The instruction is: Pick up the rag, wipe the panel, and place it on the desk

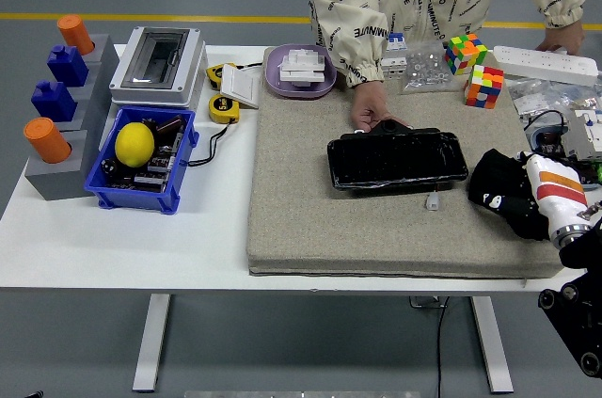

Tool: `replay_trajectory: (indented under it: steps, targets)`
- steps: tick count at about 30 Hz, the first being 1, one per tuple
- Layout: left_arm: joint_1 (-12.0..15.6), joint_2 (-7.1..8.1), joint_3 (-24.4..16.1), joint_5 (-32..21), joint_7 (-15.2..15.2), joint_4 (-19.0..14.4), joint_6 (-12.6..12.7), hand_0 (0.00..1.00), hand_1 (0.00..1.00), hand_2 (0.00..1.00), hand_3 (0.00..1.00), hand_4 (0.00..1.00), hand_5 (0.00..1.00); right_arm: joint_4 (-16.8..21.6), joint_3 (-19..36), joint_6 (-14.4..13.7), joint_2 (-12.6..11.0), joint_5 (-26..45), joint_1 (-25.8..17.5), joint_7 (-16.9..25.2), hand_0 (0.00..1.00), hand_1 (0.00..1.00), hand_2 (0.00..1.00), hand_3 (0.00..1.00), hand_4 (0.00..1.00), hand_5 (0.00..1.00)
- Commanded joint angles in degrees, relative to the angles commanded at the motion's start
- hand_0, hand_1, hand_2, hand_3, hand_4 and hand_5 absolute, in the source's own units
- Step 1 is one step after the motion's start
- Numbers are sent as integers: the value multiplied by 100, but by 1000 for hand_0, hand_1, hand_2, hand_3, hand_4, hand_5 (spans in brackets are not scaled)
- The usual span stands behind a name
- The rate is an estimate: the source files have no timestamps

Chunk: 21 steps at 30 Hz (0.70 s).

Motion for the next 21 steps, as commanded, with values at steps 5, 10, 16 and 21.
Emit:
replay_trajectory:
  steps: [5, 10, 16, 21]
  targets:
    - [-3, -5, -12, 7, -1, -2, -1, 652, 661, 694, 580, 675, 440, -30, 5, -79, -5, -61, 2, -34, 495, 523, 565, 529, 816, 291]
    - [1, -8, -16, 10, -1, -3, -2, 652, 661, 695, 580, 674, 438, -44, 19, -156, -15, -134, 2, -81, 443, 498, 544, 519, 718, 202]
    - [11, 3, -14, 19, -4, -2, -1, 652, 661, 696, 580, 674, 438, -32, 48, -249, -24, -283, -6, -197, 421, 486, 534, 509, 654, 161]
    - [9, 13, -1, 21, -4, -6, -2, 652, 661, 696, 580, 674, 438, 23, 63, -256, -43, -283, -15, -230, 421, 486, 534, 509, 654, 161]
